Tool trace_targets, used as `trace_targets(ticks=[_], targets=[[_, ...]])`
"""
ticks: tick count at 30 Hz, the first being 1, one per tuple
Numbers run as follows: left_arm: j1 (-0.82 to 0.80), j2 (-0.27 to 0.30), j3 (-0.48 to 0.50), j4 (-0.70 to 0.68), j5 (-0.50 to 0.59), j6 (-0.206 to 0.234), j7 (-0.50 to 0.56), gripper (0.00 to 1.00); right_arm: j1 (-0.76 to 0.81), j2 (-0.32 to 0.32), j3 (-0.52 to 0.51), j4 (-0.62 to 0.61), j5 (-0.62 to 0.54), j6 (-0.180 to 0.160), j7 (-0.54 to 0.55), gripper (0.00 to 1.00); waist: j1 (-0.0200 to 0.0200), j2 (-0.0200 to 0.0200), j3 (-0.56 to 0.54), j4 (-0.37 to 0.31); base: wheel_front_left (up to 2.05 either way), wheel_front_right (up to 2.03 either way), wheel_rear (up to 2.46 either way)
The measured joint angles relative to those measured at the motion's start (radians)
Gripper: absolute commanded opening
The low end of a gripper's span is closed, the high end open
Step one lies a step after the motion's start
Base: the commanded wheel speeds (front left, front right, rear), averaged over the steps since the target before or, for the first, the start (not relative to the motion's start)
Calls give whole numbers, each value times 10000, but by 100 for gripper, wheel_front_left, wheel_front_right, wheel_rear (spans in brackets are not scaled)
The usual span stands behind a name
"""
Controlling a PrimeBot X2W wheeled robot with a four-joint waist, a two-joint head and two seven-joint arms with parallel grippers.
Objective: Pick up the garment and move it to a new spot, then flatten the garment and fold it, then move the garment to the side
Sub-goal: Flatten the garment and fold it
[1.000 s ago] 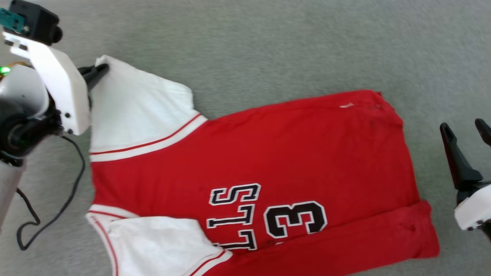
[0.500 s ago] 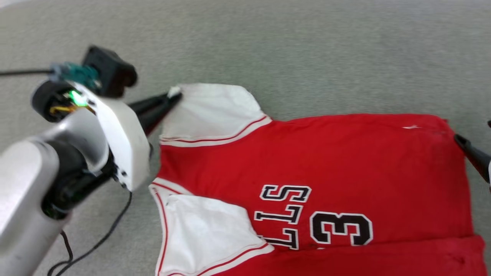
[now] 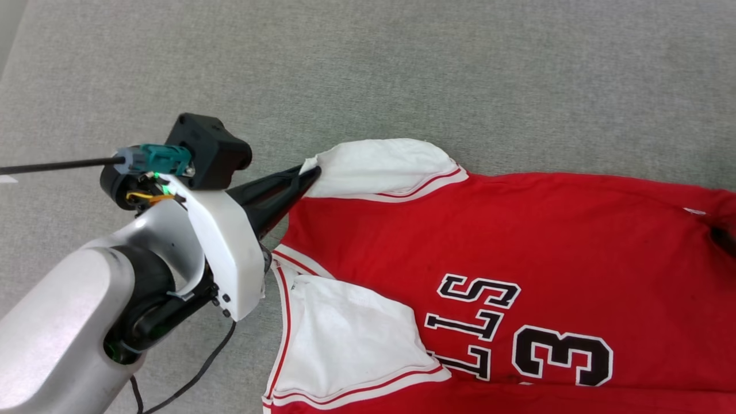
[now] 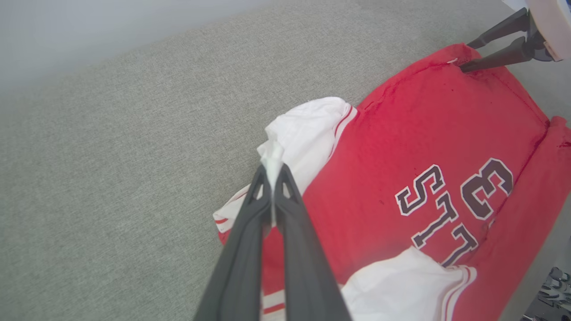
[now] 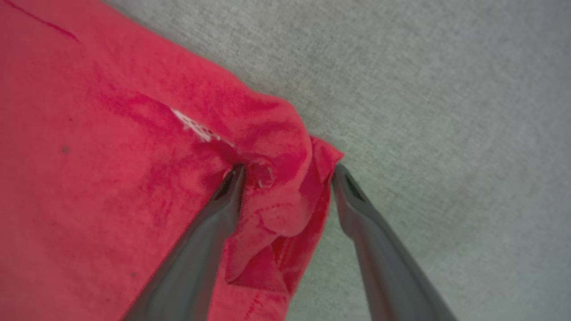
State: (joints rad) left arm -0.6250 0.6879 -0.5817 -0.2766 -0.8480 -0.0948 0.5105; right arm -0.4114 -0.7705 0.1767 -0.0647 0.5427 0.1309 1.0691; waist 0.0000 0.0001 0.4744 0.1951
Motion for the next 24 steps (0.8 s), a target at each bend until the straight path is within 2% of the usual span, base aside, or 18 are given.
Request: trace_targets(ticks=[5,6,7,16,24], targets=[[48,-86,-161,94,21,-33,-146,0,-115,-362,514,366,31,0,-276,100,-1,-1,92,228,0,0,0],[84,-98,-196,155,21,-36,-194,0,-180,-380,617,577,104,0,-443,33,-2,-1,64,258,0,0,0],[112,-107,-201,194,19,-38,-222,0,-198,-376,642,673,146,2,-518,0,-2,0,41,266,0,0,0],[667,-73,-54,570,79,173,-744,0,-148,125,405,1398,483,2,-1787,0,-1,-1,-632,163,0,0,0],[1628,232,96,395,-123,573,-1009,0,1017,612,-639,1011,671,2,-2487,0,-1,0,-1696,-13,0,0,0]])
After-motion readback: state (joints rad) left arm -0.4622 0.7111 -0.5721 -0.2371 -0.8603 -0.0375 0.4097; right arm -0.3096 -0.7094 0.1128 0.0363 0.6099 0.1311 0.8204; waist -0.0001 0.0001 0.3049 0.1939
